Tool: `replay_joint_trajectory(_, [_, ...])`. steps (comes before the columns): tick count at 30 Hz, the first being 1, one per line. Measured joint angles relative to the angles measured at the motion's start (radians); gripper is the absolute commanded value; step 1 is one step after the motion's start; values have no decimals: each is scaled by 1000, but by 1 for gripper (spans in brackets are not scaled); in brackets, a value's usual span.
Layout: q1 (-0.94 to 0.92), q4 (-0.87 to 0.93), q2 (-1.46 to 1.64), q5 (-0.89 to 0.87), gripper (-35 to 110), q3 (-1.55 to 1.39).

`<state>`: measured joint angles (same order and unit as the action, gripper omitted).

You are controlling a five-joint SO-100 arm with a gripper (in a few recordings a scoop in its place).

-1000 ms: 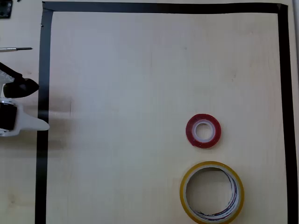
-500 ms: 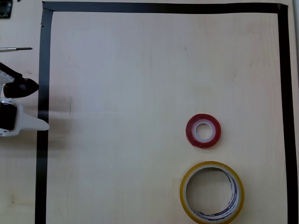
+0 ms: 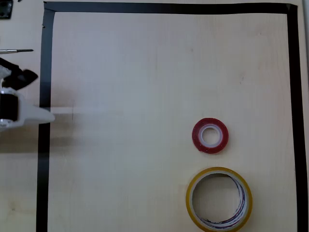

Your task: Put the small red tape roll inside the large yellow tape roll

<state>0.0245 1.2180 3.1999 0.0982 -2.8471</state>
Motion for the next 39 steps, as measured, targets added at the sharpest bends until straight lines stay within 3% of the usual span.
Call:
replay_joint_trajectory(5, [51, -17, -407, 0, 0, 304])
replay_joint_trajectory(13, [52, 118, -1184, -9, 0, 942])
replay_joint_trajectory(28, [58, -115, -1486, 25, 0, 1052])
replay_joint_trajectory(39, [-49, -199, -2062, 32, 0, 1647])
